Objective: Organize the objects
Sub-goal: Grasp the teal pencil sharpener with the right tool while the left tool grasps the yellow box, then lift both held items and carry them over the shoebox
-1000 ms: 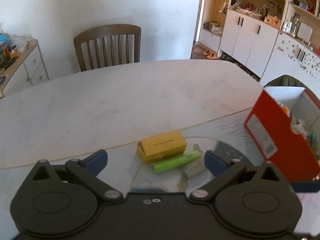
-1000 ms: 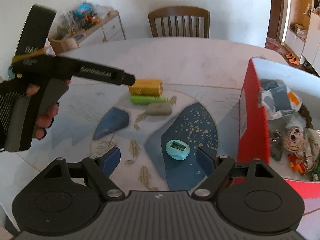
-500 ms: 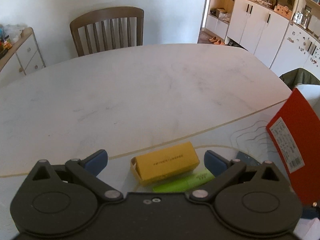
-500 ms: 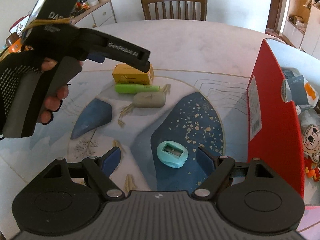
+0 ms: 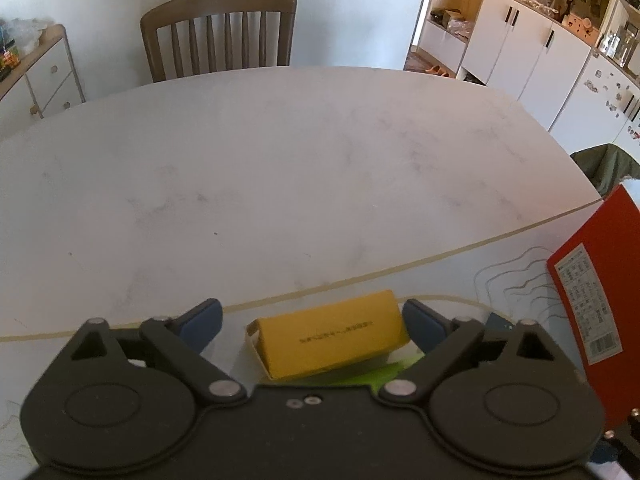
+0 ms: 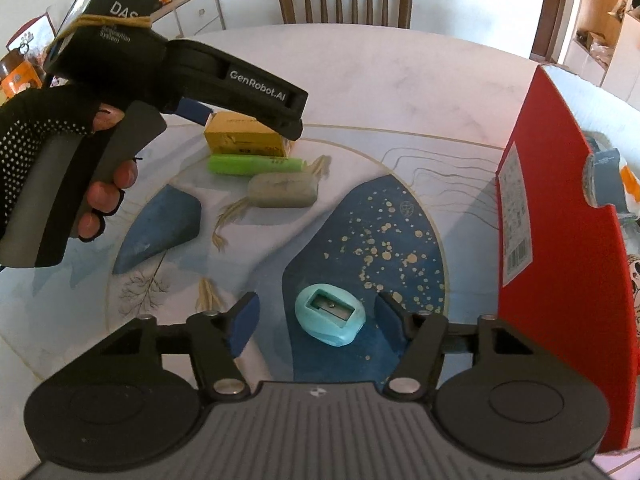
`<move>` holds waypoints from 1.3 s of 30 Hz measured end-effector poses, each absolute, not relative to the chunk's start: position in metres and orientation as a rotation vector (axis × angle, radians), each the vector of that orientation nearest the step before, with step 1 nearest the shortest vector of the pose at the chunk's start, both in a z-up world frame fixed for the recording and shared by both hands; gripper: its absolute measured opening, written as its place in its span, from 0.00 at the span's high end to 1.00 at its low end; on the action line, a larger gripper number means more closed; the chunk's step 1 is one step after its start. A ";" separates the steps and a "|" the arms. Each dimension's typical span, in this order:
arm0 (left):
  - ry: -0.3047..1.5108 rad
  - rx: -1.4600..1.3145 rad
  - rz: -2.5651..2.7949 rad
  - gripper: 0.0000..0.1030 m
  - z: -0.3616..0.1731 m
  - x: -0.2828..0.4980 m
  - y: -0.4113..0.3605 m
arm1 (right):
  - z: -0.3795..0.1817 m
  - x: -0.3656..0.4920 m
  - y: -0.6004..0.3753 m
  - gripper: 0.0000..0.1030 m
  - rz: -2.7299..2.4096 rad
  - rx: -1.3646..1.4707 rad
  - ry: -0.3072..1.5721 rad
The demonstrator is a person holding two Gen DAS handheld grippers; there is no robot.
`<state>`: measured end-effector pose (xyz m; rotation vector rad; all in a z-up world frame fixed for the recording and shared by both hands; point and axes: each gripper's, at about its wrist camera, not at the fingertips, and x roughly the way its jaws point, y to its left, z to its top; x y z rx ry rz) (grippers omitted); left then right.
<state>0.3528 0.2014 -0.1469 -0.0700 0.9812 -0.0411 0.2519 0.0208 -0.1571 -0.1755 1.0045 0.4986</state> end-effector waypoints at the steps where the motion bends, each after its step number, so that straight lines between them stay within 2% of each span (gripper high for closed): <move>1: 0.980 -0.075 -0.041 0.09 -0.147 0.353 0.202 | -0.157 0.252 0.021 0.40 0.495 -0.182 1.001; 3: 0.977 -0.084 -0.042 0.12 -0.147 0.352 0.202 | -0.159 0.252 0.021 0.44 0.494 -0.189 1.002; 5: 0.972 -0.099 -0.049 0.22 -0.147 0.352 0.203 | -0.160 0.253 0.020 0.49 0.484 -0.195 1.008; 6: 0.969 -0.105 -0.050 0.24 -0.147 0.352 0.203 | -0.160 0.252 0.020 0.49 0.480 -0.201 1.005; 9: 0.972 -0.106 -0.050 0.26 -0.146 0.351 0.203 | -0.161 0.252 0.020 0.56 0.472 -0.217 1.001; 11: 0.973 -0.105 -0.050 0.27 -0.146 0.351 0.203 | -0.160 0.251 0.020 0.64 0.463 -0.223 0.998; 22: 0.973 -0.080 -0.038 0.29 -0.135 0.341 0.206 | -0.146 0.243 0.013 0.64 0.449 -0.205 0.977; 39: 0.893 -0.087 -0.101 0.29 -0.076 0.292 0.186 | -0.081 0.213 -0.023 0.64 0.445 -0.071 0.889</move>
